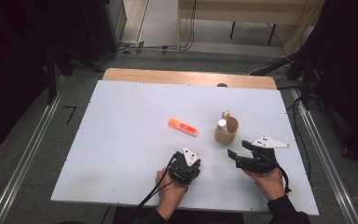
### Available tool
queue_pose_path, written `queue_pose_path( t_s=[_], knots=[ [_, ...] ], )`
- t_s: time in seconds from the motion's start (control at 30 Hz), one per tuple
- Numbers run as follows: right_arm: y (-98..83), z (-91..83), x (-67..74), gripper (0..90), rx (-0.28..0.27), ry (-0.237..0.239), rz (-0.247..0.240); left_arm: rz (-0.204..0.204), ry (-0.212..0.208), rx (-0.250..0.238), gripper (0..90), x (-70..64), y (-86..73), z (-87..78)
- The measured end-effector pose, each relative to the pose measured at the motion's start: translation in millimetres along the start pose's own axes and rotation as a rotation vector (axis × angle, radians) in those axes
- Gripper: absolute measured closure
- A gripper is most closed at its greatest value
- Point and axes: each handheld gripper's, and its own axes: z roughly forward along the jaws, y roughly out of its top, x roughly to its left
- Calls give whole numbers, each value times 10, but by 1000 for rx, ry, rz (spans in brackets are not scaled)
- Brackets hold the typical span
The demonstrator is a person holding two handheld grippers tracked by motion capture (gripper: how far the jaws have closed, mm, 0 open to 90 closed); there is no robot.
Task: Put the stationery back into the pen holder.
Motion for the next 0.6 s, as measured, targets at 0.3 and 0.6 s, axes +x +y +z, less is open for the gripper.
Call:
queue_pose_path(
  t_s=[0.3,0.6],
  knots=[
    [0,-2,2,272,0,-1,1,27,16,0,739,-39,-1,4],
    [0,-5,2,272,0,-1,2,24,13,-1,785,-35,-1,4]
  ],
)
